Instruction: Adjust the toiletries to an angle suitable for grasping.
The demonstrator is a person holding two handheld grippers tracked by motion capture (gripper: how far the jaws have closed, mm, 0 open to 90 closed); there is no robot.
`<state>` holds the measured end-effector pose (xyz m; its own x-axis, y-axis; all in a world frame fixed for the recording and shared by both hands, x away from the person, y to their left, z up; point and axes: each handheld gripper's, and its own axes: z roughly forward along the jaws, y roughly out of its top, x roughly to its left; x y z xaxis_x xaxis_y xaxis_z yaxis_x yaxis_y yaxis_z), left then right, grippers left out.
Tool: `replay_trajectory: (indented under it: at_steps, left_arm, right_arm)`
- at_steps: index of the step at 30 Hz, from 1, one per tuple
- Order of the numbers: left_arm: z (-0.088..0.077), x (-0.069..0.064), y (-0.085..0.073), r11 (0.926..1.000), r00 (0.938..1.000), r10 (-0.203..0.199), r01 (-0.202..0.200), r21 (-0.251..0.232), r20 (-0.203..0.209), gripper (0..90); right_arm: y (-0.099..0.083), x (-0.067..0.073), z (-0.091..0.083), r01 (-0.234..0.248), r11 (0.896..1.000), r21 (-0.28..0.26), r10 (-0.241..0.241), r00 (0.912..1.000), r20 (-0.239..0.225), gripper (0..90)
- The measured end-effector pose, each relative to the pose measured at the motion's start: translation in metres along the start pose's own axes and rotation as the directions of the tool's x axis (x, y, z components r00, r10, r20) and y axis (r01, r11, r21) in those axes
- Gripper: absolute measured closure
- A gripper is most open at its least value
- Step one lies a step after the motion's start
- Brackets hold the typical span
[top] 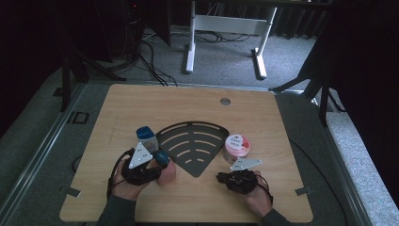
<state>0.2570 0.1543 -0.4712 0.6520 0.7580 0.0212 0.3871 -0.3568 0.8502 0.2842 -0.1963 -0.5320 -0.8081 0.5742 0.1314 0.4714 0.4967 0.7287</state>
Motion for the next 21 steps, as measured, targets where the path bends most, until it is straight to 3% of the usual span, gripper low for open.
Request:
replay_trajectory:
  at_steps: [10, 15, 21]
  left_arm:
    - [0.001, 0.014, 0.001, 0.9998, 0.9985, -0.020, 0.020, 0.004, -0.052, 52.7]
    - [0.001, 0.018, -0.001, 0.9992, 0.9977, -0.039, 0.039, -0.006, -0.056, 52.5]
    - [0.002, 0.019, -0.005, 0.9986, 0.9978, -0.051, 0.052, 0.008, -0.042, 46.6]
  right_arm:
    - [0.000, -0.001, 0.000, -0.003, 1.000, 0.003, 0.003, 1.0000, -0.001, 81.1]
    - [-0.001, -0.002, 0.001, -0.008, 1.000, 0.010, 0.008, 1.0000, 0.000, 80.5]
    - [-0.003, -0.005, 0.003, 0.003, 1.000, 0.030, -0.003, 0.9998, 0.021, 69.7]
